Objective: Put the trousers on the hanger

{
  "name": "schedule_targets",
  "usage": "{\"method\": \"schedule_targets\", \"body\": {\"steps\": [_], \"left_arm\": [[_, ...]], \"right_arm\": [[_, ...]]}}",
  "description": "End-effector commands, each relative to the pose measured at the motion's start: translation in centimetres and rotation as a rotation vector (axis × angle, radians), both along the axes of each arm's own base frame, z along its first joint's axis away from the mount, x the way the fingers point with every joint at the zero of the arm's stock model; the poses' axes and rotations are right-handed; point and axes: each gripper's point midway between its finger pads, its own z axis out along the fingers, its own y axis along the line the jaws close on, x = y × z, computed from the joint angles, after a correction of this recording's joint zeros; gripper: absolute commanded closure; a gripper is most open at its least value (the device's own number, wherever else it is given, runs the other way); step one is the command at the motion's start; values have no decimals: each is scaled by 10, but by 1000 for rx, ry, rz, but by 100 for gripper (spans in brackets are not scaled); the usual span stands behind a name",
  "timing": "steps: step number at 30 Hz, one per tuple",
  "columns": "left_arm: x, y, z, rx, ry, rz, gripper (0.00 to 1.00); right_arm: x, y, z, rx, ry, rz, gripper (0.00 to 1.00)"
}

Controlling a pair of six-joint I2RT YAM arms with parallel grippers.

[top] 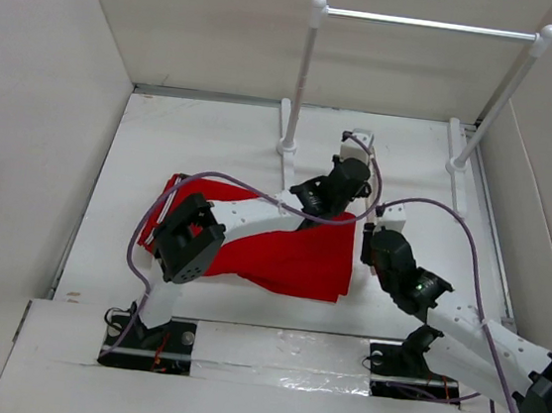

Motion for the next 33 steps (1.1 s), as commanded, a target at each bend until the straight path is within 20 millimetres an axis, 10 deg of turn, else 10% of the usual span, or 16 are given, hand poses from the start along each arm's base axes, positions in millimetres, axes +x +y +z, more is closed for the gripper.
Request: {"method": "schedule_targets", "body": {"steps": [1, 6, 11, 14, 18, 20, 26, 33], "left_arm": [[2, 29, 4, -72, 6, 61, 100], [-23, 45, -24, -192, 78, 49, 100], [-44, 53, -37, -278, 115, 79, 100], [-64, 55, -41, -332, 136, 92, 100], [-80, 64, -49, -389, 167, 109, 100], [-93, 71, -56, -380, 166, 132, 100], [-107, 98, -73, -365, 167, 182, 100], [-108, 114, -97, -331, 164, 226, 100]], "right_arm": [[-7, 5, 9, 49, -23, 13, 61], [-26, 9, 7, 27, 33, 126, 23], [-44, 25, 24, 96, 5, 293, 8], [-54, 29, 33, 131, 20, 343, 16], [-46, 21, 36, 143, -28, 301, 92], [-43, 21, 29, 145, -16, 296, 100], [-13, 29, -24, 142, 67, 293, 97], [4, 44, -53, 206, 119, 331, 53]]}}
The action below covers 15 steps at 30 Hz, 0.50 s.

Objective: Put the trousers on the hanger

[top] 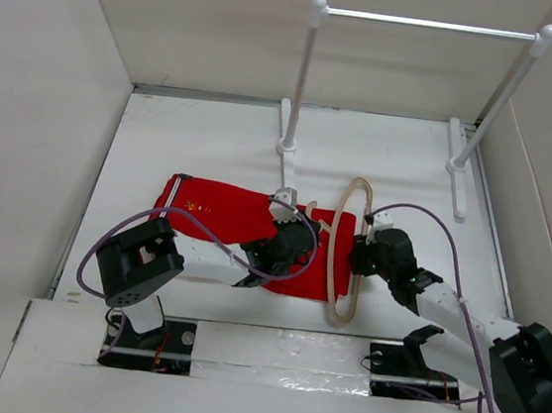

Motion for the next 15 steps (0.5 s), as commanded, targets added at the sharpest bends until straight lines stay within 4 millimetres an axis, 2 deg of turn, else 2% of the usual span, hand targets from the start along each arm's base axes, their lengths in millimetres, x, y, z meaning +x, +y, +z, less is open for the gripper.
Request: {"method": "schedule_targets", "body": {"steps": [1, 2, 3, 14, 15], "left_arm": [[1, 10, -4, 13, -17, 38, 100], [0, 11, -8, 26, -12, 33, 100], [0, 11, -9, 33, -13, 33, 100], [-4, 6, -19, 60, -11, -18, 100], [0, 7, -21, 64, -8, -9, 100]], "right_arm": [[20, 26, 18, 120, -94, 66, 53], [16, 27, 6, 117, -63, 74, 53], [15, 29, 3, 130, -58, 75, 53], [19, 28, -11, 147, -45, 50, 56], [20, 31, -9, 161, -55, 57, 58]]}}
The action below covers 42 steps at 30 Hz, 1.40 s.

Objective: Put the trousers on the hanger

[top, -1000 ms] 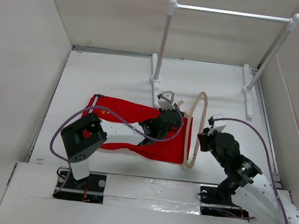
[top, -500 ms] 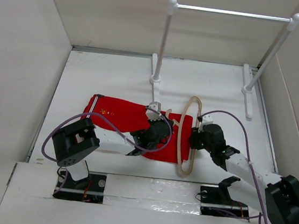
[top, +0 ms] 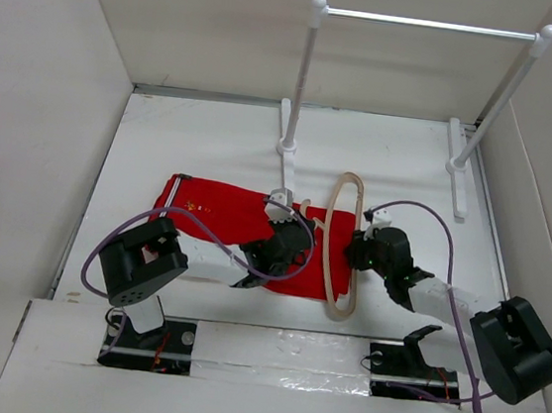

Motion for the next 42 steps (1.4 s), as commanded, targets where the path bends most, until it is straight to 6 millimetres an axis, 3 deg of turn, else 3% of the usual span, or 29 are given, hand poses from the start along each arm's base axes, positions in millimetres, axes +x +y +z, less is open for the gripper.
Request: {"method": "schedule_targets", "body": {"steps": [1, 2, 3, 4, 7, 8, 11, 12, 15, 16, 20, 22, 30, 34, 38, 42], "left_arm": [[-5, -5, -19, 63, 20, -53, 100], [-6, -9, -19, 46, 19, -72, 100], [-7, -12, -20, 45, 23, -84, 100], [-7, -14, -27, 59, 31, -89, 100], [-7, -12, -32, 69, 41, -83, 100], [-8, -12, -33, 65, 39, -84, 100], [-7, -7, -29, 83, 31, -71, 100], [-7, -3, -29, 92, 26, -63, 100], [-4, 6, -22, 110, 1, -54, 100], [-4, 9, -21, 129, -4, -55, 100], [-6, 19, -10, 123, -29, -43, 100], [-7, 23, -8, 139, -33, -44, 100], [-10, 49, -20, 221, -28, 4, 100], [-13, 61, -11, 227, -44, 15, 100], [-16, 70, -2, 263, -67, 33, 100], [-15, 66, 13, 295, -104, 13, 100]], "right_arm": [[1, 10, -1, 57, -10, 29, 62], [0, 13, -1, 60, -4, 47, 66], [0, 14, -1, 56, -4, 53, 83], [0, 14, 0, 56, -2, 52, 89], [-2, 14, 7, 72, -21, 53, 98], [1, 13, 19, 81, -58, 45, 100], [1, 0, 36, 74, -95, -7, 100], [5, -5, 56, 92, -156, -30, 100], [12, -38, 78, 45, -209, -126, 100], [14, -57, 85, 22, -212, -183, 100], [19, -98, 92, 3, -221, -281, 100], [19, -108, 94, 9, -224, -291, 100], [31, -174, 126, -12, -288, -437, 100], [40, -209, 129, -1, -291, -536, 100], [48, -223, 128, 33, -270, -554, 100], [55, -227, 135, 42, -286, -558, 100]]}}
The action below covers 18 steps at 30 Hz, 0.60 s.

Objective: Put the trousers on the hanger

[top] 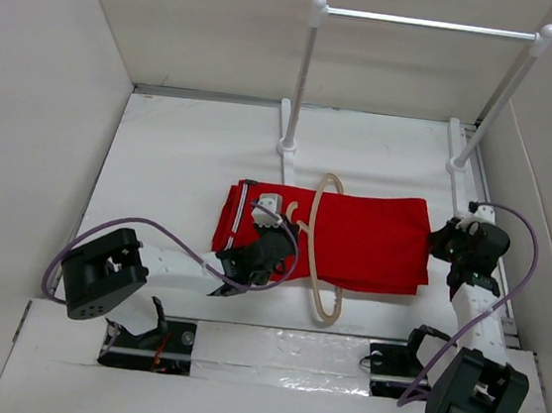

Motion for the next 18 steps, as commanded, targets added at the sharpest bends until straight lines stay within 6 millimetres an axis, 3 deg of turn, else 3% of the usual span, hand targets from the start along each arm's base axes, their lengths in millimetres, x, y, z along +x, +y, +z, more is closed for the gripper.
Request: {"method": "schedule_targets", "body": {"steps": [1, 8, 18], "left_arm": [[4, 22, 3, 168, -45, 37, 100], [10, 18, 30, 326, -138, 56, 100], [16, -8, 74, 364, -235, -34, 100]], "right_arm": [[30, -24, 67, -93, -210, -44, 100], [38, -35, 60, -102, -187, -87, 100], [57, -38, 37, -62, -140, -85, 100]]}}
